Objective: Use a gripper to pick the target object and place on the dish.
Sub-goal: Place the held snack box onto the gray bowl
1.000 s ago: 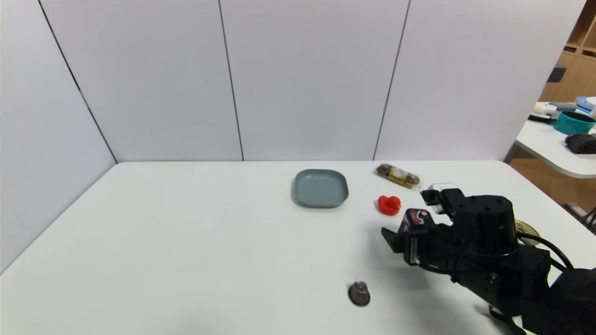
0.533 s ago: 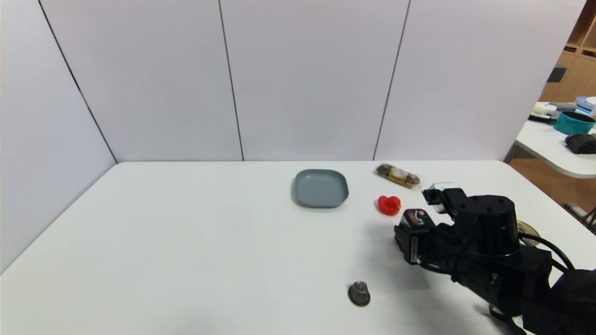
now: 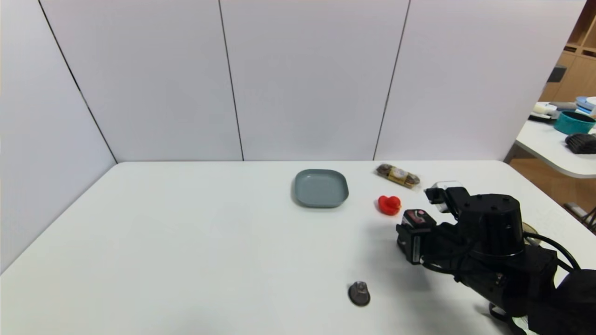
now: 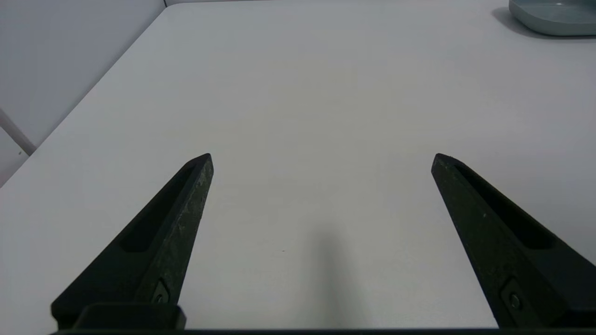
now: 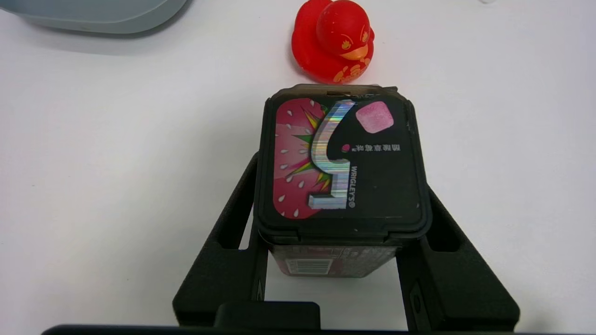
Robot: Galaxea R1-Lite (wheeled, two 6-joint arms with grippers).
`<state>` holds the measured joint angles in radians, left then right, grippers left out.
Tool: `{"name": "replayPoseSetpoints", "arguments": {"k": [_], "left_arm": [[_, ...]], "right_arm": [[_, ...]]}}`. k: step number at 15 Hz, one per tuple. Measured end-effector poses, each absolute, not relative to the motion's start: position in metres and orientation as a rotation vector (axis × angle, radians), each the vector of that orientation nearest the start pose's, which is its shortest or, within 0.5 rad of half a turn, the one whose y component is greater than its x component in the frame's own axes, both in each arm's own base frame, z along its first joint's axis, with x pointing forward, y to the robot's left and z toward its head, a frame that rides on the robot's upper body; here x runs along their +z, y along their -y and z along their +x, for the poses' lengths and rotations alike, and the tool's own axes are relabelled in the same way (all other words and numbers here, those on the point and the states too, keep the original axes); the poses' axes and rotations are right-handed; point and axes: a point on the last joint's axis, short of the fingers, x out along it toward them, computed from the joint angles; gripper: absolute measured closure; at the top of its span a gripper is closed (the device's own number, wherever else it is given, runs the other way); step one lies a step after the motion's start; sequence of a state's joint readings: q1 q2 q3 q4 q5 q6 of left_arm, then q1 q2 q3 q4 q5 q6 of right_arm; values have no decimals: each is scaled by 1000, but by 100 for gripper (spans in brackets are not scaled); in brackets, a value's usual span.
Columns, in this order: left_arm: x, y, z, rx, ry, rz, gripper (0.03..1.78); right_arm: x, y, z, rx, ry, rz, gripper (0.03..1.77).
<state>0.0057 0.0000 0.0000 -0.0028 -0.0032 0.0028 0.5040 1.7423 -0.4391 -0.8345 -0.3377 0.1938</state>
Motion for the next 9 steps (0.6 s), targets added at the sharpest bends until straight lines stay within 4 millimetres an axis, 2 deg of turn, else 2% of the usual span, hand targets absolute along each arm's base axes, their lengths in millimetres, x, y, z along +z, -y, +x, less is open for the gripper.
{"name": "replayPoseSetpoints", "arguments": {"k": [4,9], "left_arm": [[76,0,-23,3,2,4,12],[76,0,-23,3,3,3,12]], "right_arm": [[121,-116,227,121,-456,-15,104],[173,-114,228,133,-363,-21,104]]}}
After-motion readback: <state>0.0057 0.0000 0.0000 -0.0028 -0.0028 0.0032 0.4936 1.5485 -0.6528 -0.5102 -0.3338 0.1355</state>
